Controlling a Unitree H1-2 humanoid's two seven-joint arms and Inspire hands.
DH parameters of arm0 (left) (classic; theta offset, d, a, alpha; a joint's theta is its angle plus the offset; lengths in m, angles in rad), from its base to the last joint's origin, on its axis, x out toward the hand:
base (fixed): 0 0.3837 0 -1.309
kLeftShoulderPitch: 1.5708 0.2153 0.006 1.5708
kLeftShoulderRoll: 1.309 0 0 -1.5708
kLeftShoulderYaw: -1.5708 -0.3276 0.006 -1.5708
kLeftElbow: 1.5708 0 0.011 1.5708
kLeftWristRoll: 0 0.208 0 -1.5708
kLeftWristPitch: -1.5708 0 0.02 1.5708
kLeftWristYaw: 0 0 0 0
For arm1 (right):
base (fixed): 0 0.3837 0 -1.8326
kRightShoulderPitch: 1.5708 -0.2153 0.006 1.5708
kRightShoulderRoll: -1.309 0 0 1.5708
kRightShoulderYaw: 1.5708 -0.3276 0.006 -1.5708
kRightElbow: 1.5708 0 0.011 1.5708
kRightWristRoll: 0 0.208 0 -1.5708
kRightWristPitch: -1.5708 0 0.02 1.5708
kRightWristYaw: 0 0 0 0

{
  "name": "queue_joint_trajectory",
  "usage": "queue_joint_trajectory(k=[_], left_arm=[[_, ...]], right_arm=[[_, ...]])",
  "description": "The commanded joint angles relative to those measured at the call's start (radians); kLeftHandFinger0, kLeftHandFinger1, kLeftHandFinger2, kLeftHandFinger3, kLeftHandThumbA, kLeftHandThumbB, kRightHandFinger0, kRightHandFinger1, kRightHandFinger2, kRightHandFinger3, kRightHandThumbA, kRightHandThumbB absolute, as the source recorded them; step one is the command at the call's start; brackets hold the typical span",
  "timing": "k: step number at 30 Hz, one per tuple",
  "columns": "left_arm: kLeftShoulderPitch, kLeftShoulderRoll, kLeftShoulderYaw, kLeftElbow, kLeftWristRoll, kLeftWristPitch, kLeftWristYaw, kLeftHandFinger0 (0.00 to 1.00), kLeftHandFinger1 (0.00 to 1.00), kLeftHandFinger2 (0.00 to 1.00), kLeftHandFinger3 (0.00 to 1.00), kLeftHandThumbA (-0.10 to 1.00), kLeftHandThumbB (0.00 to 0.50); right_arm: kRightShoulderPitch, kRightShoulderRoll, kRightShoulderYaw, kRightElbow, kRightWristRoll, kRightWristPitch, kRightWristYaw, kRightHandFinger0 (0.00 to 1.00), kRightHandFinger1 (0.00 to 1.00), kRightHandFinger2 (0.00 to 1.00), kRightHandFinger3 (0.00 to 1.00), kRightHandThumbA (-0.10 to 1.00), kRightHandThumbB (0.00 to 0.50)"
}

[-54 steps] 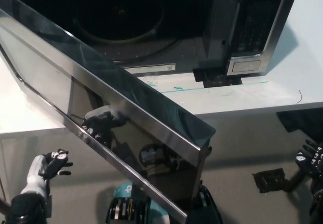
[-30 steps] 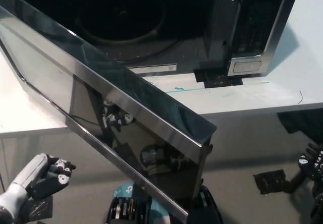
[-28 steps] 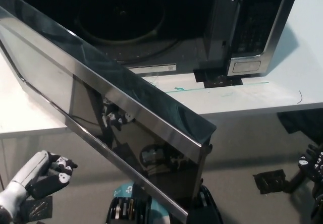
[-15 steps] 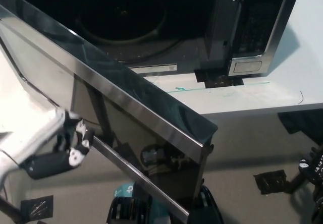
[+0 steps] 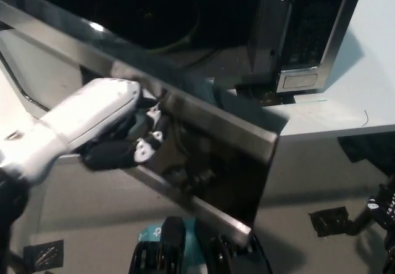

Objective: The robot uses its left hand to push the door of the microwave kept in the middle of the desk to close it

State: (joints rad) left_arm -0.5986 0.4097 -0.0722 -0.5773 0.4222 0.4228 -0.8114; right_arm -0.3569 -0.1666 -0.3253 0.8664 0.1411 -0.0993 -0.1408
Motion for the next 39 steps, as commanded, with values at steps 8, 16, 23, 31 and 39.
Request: queue_joint_trajectory(k=[8, 16, 23, 31, 39], left_arm=[[-0.175, 0.050, -0.118, 0.458, 0.180, -0.163, 0.228, 0.00, 0.19, 0.33, 0.11, -0.10, 0.042], [-0.291, 0.053, -0.159, 0.736, 0.246, -0.248, 0.382, 0.00, 0.24, 0.36, 0.07, -0.10, 0.032], [-0.354, 0.049, -0.169, 0.857, 0.247, -0.291, 0.462, 0.02, 0.28, 0.40, 0.07, -0.10, 0.026], [-0.295, 0.037, -0.133, 0.715, 0.237, -0.266, 0.467, 0.00, 0.18, 0.23, 0.05, -0.10, 0.034], [-0.153, 0.011, -0.062, 0.452, 0.176, -0.235, 0.421, 0.00, 0.02, 0.05, 0.09, -0.10, 0.042]], right_arm=[[-0.003, -0.012, -0.005, -0.051, 0.013, 0.020, -0.023, 0.80, 0.75, 0.77, 0.78, 0.39, 0.000], [0.002, -0.016, 0.003, -0.030, 0.004, 0.013, -0.027, 0.83, 0.77, 0.80, 0.87, 0.40, 0.000], [0.010, -0.012, 0.007, -0.040, 0.004, 0.016, -0.026, 0.78, 0.72, 0.76, 0.84, 0.38, 0.000], [0.004, -0.012, -0.004, -0.042, 0.022, 0.023, -0.020, 0.73, 0.69, 0.76, 0.82, 0.36, 0.000], [0.010, -0.010, 0.000, -0.057, 0.017, 0.025, -0.024, 0.77, 0.72, 0.76, 0.78, 0.37, 0.000]])
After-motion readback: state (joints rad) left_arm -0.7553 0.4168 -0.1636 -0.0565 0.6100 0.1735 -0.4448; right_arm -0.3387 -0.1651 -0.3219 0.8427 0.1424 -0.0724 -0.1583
